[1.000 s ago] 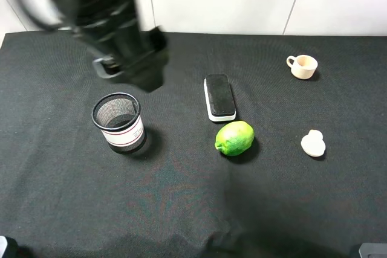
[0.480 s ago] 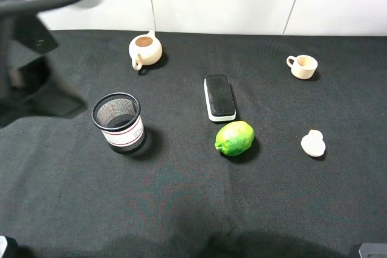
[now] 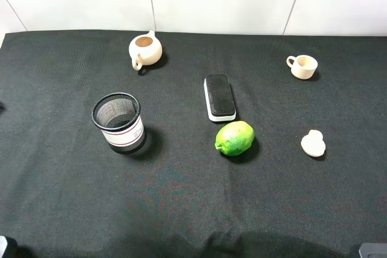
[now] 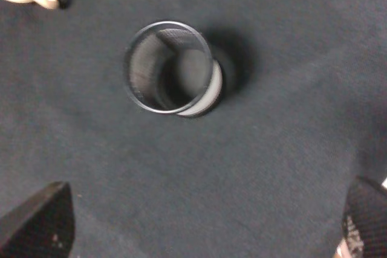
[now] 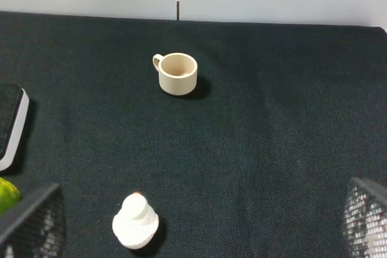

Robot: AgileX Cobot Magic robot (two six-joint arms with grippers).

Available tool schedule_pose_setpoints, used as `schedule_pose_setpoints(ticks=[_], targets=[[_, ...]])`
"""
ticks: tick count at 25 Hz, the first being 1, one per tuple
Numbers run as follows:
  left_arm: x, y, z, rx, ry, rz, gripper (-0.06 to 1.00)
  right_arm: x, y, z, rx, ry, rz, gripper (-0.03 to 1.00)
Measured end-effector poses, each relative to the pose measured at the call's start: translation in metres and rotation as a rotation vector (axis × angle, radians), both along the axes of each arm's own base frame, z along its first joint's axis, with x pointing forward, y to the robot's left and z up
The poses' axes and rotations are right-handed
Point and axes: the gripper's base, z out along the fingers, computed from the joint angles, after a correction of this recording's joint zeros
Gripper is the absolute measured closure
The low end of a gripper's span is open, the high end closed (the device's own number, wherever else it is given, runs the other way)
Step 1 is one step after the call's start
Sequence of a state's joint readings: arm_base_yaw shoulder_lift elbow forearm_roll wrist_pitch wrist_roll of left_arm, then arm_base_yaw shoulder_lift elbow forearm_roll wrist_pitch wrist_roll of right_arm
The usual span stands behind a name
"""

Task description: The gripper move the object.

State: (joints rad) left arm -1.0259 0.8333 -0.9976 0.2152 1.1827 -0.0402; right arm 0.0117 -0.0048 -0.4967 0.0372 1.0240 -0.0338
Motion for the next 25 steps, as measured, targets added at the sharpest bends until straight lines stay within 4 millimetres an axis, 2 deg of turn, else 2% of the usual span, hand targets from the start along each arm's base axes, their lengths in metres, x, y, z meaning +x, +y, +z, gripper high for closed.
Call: schedule_pose_setpoints(ticks=[6, 11, 14, 20, 25], targets=[[-0.014, 0.027, 0.012, -0.101, -0.072, 0.024, -0.05, 0.000, 0.000, 0.000, 0.000, 0.000, 0.000, 0.27], [-0.020, 0.039, 0.016, -0.153, -0.095, 0.050, -0.05, 0.000, 0.000, 0.000, 0.000, 0.000, 0.000, 0.27], [-0.019, 0.047, 0.017, -0.163, -0.105, 0.132, -0.05, 0.000, 0.000, 0.000, 0.000, 0.000, 0.000, 0.27], [-0.016, 0.061, 0.006, -0.130, -0.109, 0.277, -0.05, 0.000, 0.000, 0.000, 0.000, 0.000, 0.000, 0.27], [-0.029, 0.076, -0.012, -0.163, -0.085, 0.405, -0.05, 0.000, 0.000, 0.000, 0.000, 0.000, 0.000, 0.27]])
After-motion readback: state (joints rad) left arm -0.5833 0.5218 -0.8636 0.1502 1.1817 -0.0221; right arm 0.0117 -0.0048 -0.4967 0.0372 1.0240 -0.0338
